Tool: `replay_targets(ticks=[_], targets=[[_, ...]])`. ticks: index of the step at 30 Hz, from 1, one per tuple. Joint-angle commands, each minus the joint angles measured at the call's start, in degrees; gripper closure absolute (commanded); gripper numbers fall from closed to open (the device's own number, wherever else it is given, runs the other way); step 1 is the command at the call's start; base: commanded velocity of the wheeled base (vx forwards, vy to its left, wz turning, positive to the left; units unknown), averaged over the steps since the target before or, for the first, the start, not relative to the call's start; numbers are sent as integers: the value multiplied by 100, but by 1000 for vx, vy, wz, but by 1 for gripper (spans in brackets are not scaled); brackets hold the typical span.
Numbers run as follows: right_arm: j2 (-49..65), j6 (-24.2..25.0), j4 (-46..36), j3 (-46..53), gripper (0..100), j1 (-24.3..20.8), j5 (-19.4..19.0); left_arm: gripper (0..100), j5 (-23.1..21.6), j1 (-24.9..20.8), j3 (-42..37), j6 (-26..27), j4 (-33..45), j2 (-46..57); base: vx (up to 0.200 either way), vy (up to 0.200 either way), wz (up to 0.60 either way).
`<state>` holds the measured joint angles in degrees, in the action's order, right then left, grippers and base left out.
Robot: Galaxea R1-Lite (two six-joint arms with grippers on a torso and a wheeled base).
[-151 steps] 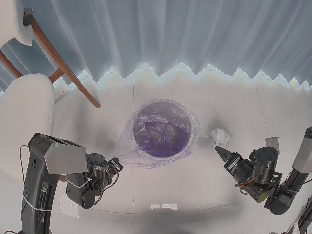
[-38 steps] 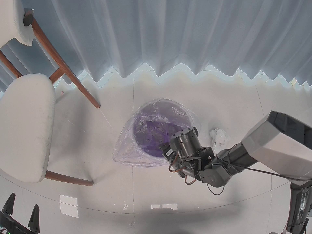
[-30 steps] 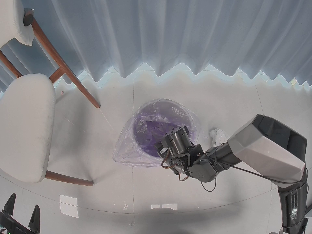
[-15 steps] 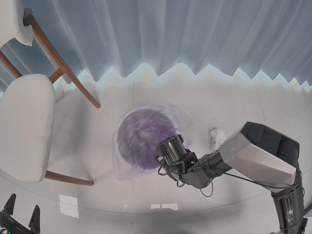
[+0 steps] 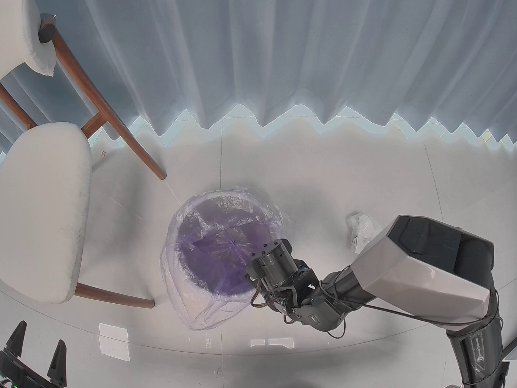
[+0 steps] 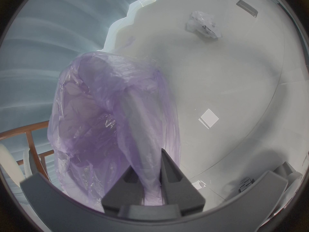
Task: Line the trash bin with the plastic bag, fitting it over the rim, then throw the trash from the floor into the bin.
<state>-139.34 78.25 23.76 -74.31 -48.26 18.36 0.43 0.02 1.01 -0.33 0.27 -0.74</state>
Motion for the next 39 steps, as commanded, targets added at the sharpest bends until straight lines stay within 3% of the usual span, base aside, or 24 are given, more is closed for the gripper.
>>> replay_targets(ticks=[1,4,13,22,29,33,39], targets=[[65,-20,-38,66,100,-8,1,0,1,6,-84,-2,0,74,0,0,0],[302,-126,-56,347,100,10,-8,0,1,-2,-84,-2,0,74,0,0,0],[926,-1075,6,1244,100,107,-78,0,1,-2,-84,-2,0,74,0,0,0],[1708,-1866,234,2325,100,159,-553,0,1,6,-84,-2,0,74,0,0,0],[1893,-2358,964,3265,100,168,-658,0,1,15,-84,-2,0,74,0,0,0],[1919,-2719,1790,3968,100,186,-676,0,1,6,-84,-2,0,74,0,0,0],[1796,-3940,3152,4707,100,370,-878,0,1,6,-84,-2,0,74,0,0,0]])
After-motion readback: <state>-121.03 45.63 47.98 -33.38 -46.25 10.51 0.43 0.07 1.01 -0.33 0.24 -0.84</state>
